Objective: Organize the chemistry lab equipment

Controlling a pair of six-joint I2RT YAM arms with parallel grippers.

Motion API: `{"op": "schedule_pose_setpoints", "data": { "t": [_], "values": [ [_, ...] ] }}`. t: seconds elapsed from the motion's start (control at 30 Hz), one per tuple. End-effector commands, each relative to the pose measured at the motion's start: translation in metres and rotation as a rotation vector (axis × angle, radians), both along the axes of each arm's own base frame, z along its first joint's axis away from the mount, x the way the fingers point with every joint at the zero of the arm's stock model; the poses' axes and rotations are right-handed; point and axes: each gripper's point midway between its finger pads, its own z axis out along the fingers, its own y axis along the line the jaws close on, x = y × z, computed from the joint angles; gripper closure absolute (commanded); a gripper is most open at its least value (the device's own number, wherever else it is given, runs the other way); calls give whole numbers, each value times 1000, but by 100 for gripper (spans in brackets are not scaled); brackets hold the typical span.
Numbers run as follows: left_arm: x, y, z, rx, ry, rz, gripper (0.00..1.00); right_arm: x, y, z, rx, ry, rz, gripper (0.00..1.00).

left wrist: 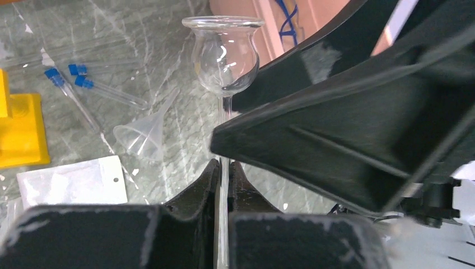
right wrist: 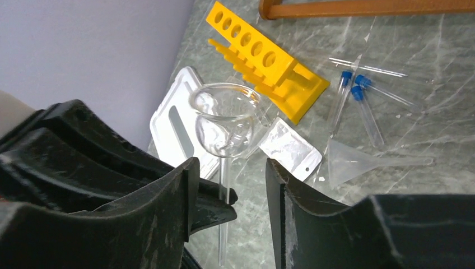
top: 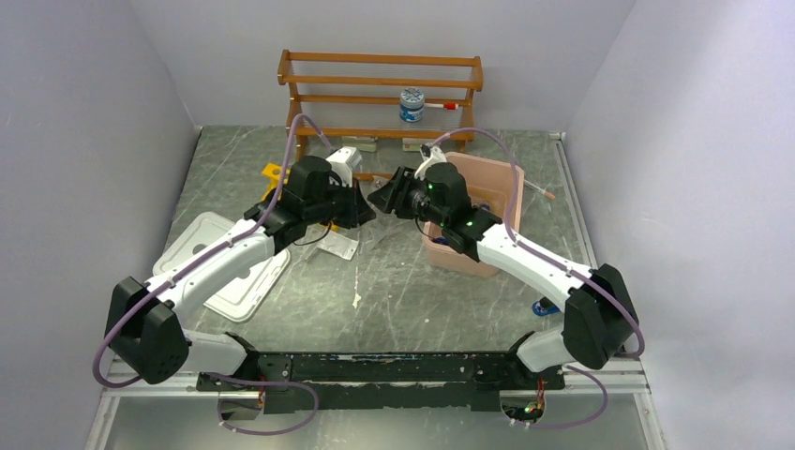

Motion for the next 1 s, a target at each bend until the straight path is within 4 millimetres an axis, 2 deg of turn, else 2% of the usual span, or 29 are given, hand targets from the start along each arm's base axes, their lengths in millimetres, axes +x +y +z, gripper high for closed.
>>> {"op": "schedule_pose_setpoints", "data": {
  "t": [0.0,0.07,0.2,0.37,0.4,0.5,0.6,0.7,0.83,0.97],
  "values": [
    [4,-17,37,-105,-62,-33,95,6,7,10,34,3,12,51],
    [4,-17,39,-109,-68,-31,95,8,7,5,30,18,-1,56],
    [4,-17,39,-109,-72,-31,95,10,8,1,36,41,6,75],
    [5,-17,43,-116,-85,-35,95,10,12,9,70,30,52,96],
    [5,-17,44,-114,-83,-33,87,12,10,11,69,26,47,98],
    [8,-14,47,-103,-84,-16,53,19,0,18,65,9,21,100],
    [11,-9,55,-103,-111,10,29,33,-24,29,61,-11,-30,100],
    [14,-4,67,-106,-150,23,18,47,-59,39,39,-43,-83,100],
    [18,-2,74,-97,-181,26,14,65,-122,36,-12,-38,-207,100],
    [25,-3,71,-77,-176,38,15,71,-169,26,-103,-16,-300,100]
  ]
}}
